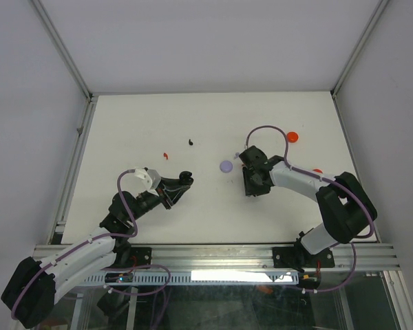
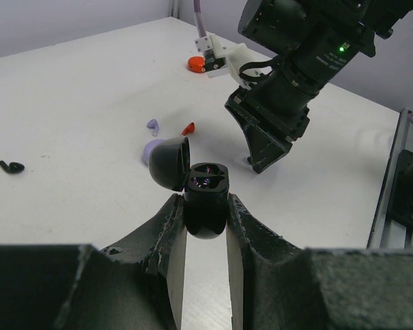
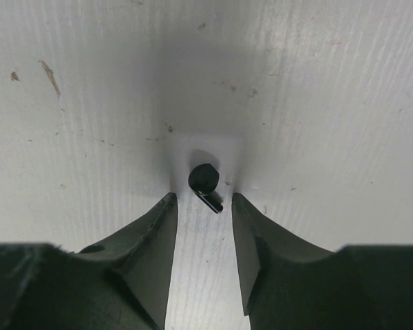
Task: Insert the wireless bluetooth earbuds into the charging case
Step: Pick up the earbud from the center of the board.
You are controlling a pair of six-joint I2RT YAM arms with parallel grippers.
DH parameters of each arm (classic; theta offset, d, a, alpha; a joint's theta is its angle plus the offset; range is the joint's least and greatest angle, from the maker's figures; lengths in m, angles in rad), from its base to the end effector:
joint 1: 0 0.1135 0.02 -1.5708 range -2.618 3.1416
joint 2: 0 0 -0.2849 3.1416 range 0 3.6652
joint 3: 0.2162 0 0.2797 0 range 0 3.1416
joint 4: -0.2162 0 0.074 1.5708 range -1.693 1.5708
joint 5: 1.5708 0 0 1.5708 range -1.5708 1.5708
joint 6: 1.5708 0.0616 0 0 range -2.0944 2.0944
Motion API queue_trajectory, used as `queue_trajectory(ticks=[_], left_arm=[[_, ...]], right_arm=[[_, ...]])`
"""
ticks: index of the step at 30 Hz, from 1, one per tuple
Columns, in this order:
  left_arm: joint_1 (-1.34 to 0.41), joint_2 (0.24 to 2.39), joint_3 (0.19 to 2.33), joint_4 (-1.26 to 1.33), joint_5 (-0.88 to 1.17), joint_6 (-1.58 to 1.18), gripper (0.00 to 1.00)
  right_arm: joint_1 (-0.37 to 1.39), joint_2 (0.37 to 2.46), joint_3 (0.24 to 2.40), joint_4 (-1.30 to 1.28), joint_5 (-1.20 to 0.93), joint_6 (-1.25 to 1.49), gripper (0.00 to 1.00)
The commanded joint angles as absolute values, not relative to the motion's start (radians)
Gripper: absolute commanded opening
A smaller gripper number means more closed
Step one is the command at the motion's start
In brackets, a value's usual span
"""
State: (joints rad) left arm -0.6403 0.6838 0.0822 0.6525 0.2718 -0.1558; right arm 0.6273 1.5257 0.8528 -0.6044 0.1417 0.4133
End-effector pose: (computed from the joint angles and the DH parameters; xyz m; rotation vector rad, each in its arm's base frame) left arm 0.1437 -0.1277 0.1951 0.5943 1.4659 -0.8360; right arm 0.2458 0.1674 0.1456 -0.2715 2.8041 0.0335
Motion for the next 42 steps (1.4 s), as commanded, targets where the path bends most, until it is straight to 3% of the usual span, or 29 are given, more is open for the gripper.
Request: queue_trajectory(ticks=[1, 13, 25, 33, 42], left_arm=[[-0.639, 0.676, 0.068, 0.715, 0.309, -0.132, 0.0], [-0.639, 0.675, 0.067, 0.716, 0.309, -0.133, 0.0], [-0.638, 0.664, 0.062, 0.721, 0.299, -0.142, 0.0], [-0.639, 0.654, 0.039, 0.786, 0.301, -0.159, 0.0], [-0.639, 0.698, 0.011, 0.944, 0.287, -0.162, 0.0]], right_arm=[[0.631, 1.493, 0.888, -0.588, 0.212, 0.41, 0.4], [0.624, 1.563, 0.911, -0.559, 0.164, 0.398, 0.35], [0.625, 1.595, 0.91, -0.576, 0.169, 0.405, 0.23], [0.626, 1.531, 0.902, -0.557, 0.148, 0.407, 0.12], [0.662, 1.372, 0.919, -0.473, 0.073, 0.423, 0.11]])
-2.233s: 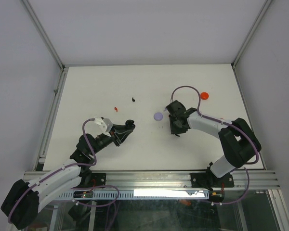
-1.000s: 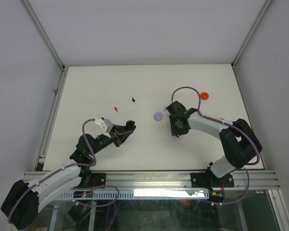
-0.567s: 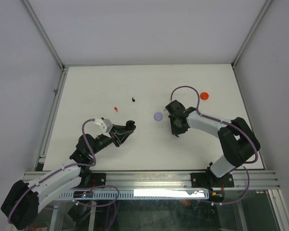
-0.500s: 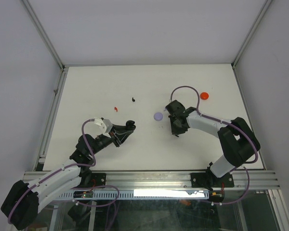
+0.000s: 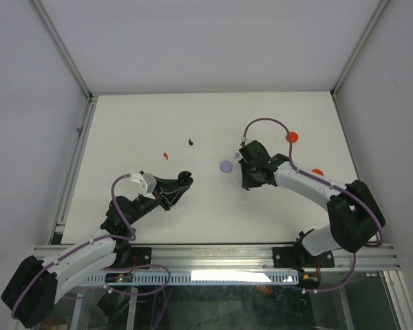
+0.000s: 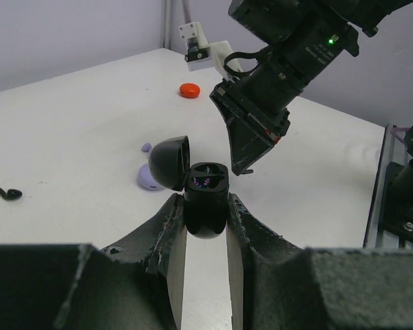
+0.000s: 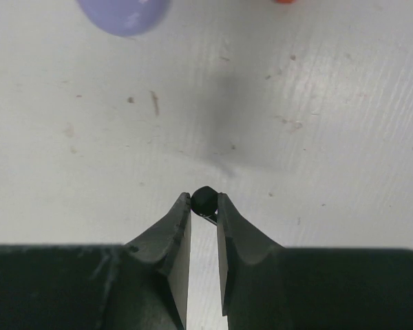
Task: Insert the wireless bluetooth earbuds into the charging case
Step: Pick up the earbud from the center of the board, then place the earbud in the charging case.
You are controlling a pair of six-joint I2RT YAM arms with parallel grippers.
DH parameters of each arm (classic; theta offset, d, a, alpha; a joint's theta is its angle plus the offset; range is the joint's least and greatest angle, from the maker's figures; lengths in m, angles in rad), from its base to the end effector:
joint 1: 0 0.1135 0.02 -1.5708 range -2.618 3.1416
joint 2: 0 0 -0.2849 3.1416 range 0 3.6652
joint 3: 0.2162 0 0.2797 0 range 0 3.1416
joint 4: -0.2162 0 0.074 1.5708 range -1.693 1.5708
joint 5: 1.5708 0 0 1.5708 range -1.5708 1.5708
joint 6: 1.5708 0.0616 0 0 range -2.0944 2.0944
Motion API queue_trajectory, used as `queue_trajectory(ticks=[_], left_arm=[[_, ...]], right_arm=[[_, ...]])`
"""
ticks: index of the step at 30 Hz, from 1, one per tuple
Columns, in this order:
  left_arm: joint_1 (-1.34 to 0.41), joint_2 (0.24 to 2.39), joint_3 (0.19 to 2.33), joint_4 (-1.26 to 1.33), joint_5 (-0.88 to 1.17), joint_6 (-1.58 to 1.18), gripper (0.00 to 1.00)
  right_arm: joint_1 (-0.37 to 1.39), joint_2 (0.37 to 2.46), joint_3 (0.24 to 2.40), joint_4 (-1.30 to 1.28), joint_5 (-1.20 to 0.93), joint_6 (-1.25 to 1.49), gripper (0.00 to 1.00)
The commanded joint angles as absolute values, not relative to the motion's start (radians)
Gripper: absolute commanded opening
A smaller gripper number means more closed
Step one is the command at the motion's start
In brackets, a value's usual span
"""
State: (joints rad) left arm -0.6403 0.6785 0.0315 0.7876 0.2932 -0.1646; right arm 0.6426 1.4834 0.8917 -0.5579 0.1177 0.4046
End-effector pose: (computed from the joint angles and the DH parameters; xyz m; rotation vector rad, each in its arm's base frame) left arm 0.1369 -0.1242 0.1941 0.5908 1.3732 -0.8649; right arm 0.2530 0.1803 0.1714 -0.2884 2.6999 0.1517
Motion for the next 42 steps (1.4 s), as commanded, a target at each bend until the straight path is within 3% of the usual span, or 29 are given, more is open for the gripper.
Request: queue_trajectory(ticks=[1, 23, 42], left_arm=[[-0.64, 0.707, 0.015, 0.959, 0.281, -0.166, 0.0], [-0.639, 0.859, 0.093, 1.227, 0.368, -0.064, 0.05], [-0.639, 0.927, 0.113, 1.381, 0.493, -0.118, 0.06]], right_arm=[[0.666, 1.348, 0.922, -0.46, 0.064, 0.425, 0.11], [0.81, 0.995, 0.873, 0.08, -0.176, 0.574, 0.09], [0.961, 1.047, 0.805, 0.41, -0.294, 0.606, 0.09]])
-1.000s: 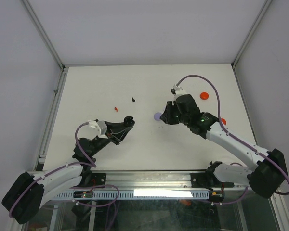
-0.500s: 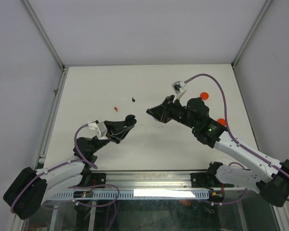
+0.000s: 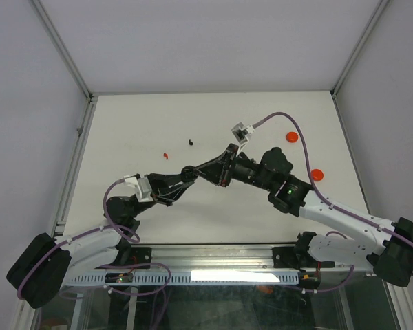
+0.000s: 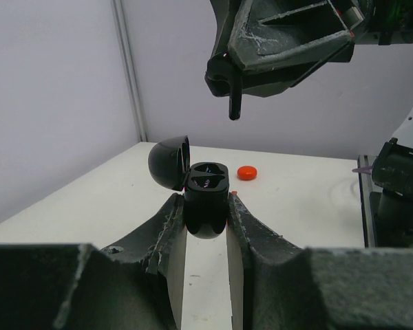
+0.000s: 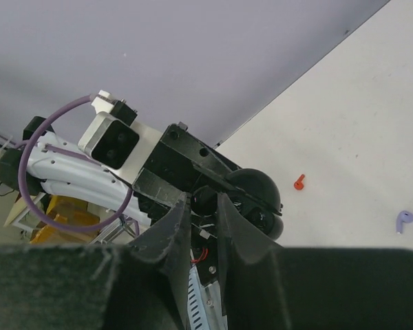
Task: Insert the wireless bluetooth earbuds into the charging case
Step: Place the earbud in the charging case.
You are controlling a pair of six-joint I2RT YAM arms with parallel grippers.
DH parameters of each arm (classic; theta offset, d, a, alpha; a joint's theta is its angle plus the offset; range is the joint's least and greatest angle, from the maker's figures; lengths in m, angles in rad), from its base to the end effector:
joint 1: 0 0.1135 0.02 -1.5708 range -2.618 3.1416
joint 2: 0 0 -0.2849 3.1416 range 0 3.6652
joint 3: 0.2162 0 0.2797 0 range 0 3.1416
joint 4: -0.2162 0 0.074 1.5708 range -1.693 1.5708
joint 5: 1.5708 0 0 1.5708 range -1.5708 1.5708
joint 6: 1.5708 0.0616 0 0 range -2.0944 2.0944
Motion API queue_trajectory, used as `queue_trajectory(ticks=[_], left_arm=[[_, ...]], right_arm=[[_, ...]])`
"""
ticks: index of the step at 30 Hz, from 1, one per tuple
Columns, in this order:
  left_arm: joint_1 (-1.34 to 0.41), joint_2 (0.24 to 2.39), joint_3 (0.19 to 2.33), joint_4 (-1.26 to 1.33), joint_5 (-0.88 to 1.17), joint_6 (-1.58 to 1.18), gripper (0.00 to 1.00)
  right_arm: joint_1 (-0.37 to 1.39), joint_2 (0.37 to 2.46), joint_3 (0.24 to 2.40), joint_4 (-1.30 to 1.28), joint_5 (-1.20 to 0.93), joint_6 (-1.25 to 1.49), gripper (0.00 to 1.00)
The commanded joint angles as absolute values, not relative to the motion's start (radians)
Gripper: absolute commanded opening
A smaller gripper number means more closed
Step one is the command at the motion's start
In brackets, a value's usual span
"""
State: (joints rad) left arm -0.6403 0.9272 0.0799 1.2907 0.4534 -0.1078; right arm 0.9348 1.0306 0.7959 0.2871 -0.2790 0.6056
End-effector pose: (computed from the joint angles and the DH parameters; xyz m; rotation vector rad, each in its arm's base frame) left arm 0.1376 -0.1362 0.2319 0.7072 0.9987 -0.9114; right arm 0.1563 0.2403 0.3596 -0.5224 1.6225 1.4072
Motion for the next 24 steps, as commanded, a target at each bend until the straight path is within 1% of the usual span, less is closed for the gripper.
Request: queue_trajectory(ticks=[1, 11, 24], left_arm=[[-0.639, 0.925, 0.114, 1.381, 0.493, -0.12, 0.06], [-0.639, 0.913, 0.111, 1.397, 0.506, -0.139, 0.06], [-0.639, 0.885, 0.088, 1.424, 0.464, -0.16, 0.06]], right_arm=[[0.967, 1.056, 0.806, 0.412, -0.289, 0.606, 0.09], [0.997, 1.108, 0.817, 0.434, -0.256, 0.608, 0.08], [1.008, 1.13, 0.815, 0.429, -0.242, 0.615, 0.08]])
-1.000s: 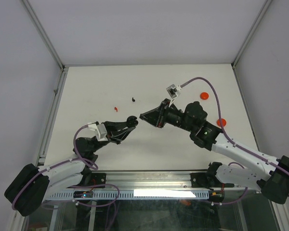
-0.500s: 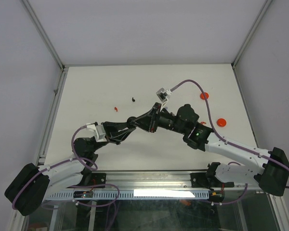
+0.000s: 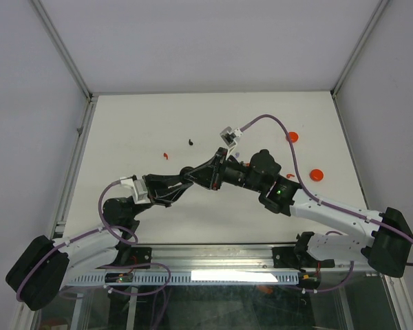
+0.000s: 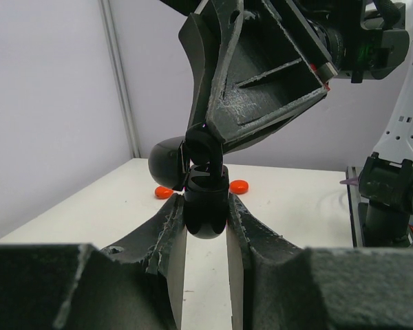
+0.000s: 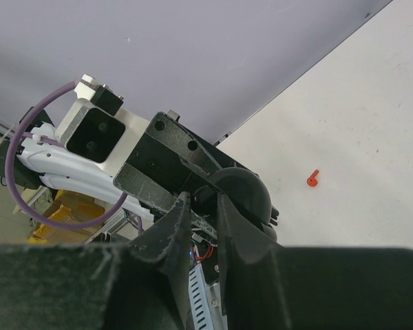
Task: Insert the wireless bluetooth earbuds into the charging case
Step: Place the earbud in the charging case.
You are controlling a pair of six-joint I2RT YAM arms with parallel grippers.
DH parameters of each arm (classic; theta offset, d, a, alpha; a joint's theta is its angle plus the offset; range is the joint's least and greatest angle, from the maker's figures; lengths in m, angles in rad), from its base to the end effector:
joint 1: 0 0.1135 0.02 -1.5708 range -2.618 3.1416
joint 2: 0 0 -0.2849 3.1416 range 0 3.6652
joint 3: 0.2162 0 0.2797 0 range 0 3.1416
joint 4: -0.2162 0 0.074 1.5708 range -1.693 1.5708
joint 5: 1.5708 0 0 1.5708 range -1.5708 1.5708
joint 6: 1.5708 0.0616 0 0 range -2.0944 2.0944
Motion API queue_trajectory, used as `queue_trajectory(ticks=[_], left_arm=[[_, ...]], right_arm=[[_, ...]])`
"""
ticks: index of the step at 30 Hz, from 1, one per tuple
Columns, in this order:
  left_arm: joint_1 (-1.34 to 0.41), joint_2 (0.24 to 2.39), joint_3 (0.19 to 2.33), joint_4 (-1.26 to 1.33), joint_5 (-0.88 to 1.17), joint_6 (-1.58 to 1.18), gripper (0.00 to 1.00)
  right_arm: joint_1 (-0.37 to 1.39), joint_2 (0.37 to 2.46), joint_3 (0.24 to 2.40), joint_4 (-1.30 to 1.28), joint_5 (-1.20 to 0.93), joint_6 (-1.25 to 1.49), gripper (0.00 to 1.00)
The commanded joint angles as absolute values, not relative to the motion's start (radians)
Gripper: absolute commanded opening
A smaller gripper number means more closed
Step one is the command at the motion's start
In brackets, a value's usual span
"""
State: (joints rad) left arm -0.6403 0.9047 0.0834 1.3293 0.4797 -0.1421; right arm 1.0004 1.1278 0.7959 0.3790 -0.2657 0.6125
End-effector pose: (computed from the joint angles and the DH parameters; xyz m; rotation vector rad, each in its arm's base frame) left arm 0.1325 -0.1342 0.2410 0.7047 0.9399 -0.9488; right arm 0.1532 0.2688 0.3449 -0.5636 1.6287 1.4493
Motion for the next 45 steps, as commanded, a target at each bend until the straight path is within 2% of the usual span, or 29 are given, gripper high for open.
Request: queue_trajectory(ticks=[1, 32, 33, 35, 45], left_arm=[[-0.639, 0.885, 0.085, 1.435, 0.458, -0.163, 0.06], [-0.639, 0.962, 0.069, 1.492, 0.451, -0.235, 0.06], [-0.64, 0.97, 0.068, 1.493, 0.451, -0.233, 0.06], [-0.639, 0.987, 0.065, 1.498, 0.452, -0.226, 0.06], [-0.64, 1.05, 0.049, 1.549, 0.469, -0.234, 0.06]], right_arm=[[1.009, 1.128, 0.813, 0.429, -0.239, 0.615, 0.08], [1.012, 1.133, 0.884, 0.197, -0.191, 0.623, 0.08], [1.012, 1.134, 0.895, 0.173, -0.141, 0.595, 0.2], [1.012, 1.135, 0.919, 0.13, -0.094, 0.561, 0.32], [1.015, 1.153, 0.978, 0.046, -0.09, 0.549, 0.34]])
